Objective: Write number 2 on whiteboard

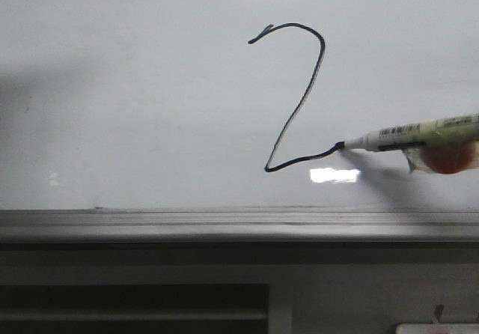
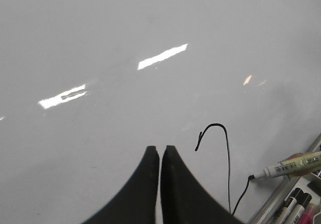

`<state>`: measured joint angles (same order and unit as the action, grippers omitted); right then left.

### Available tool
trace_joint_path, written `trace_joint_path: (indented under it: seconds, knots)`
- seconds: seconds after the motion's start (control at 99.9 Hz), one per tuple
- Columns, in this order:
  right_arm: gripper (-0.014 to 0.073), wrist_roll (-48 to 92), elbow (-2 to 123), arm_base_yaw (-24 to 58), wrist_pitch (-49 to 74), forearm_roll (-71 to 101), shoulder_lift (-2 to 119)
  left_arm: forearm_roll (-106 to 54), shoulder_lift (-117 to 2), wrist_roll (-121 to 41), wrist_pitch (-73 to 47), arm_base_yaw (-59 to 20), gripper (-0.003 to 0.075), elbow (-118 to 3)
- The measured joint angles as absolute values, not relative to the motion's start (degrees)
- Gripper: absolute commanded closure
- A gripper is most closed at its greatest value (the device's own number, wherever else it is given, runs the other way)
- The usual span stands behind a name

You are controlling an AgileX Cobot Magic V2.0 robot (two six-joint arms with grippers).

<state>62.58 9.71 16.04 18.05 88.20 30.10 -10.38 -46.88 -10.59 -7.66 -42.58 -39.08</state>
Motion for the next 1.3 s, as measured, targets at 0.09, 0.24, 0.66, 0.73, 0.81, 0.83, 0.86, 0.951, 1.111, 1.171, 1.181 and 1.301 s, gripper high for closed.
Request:
trace_joint_path:
  seconds: [0.09,0.24,0.66,0.73,0.81,0.83,0.86,0.951,1.111,1.171,1.181,1.301]
  knots:
    - [0.0639,61.47,9.62,16.04,18.05,88.0,29.63,-10.38,-46.88,-10.59,-7.66,-42.58,0.074,-39.08]
    - [0.0639,61.12,10.29,15.75,21.89,86.25,29.63,-10.65,-46.88,-10.59,-7.54,-42.58,0.074,-39.08]
    - [0.0639,61.59,27.41,15.67,31.96,78.81,34.35,-12.47,-49.59,-10.59,-4.77,-49.29,0.0738,-39.08]
    - [0.064,61.71,30.23,15.67,35.41,76.51,37.95,-12.36,-50.52,-10.59,-4.77,-52.02,0.0736,-39.08]
    - [0.0639,61.71,33.06,15.67,39.96,74.61,42.45,-12.17,-51.19,-10.59,-4.77,-54.83,0.0699,-39.08]
    - [0.0639,61.71,33.78,15.67,41.17,74.39,43.69,-12.17,-51.2,-10.69,-4.77,-55.46,0.068,-39.08]
    - [0.064,61.71,34.72,15.67,43.06,73.84,45.65,-12.02,-51.31,-10.68,-4.77,-56.24,0.0649,-39.08]
    - [0.0639,61.71,37.6,15.67,46.94,72.28,49.95,-11.24,-51.31,-10.68,-4.77,-58.5,0.0518,-39.08]
    - [0.0639,61.71,42.13,15.67,52.97,70.69,55.83,-7.62,-51.53,-10.68,-4.89,-61.35,0.0365,-39.08]
    - [0.0639,61.71,43.56,15.67,54.74,70.2,57.19,-6.37,-51.93,-10.68,-5.14,-61.8,0.0365,-39.08]
    - [0.0639,61.71,43.71,15.67,54.88,70.22,57.31,-6.23,-52.07,-10.68,-5.24,-61.89,0.0365,-39.08]
    - [0.0639,61.71,45.46,15.67,56.07,69.31,58.06,-4.94,-53.29,-10.68,-7.1,-62.02,0.0365,-39.08]
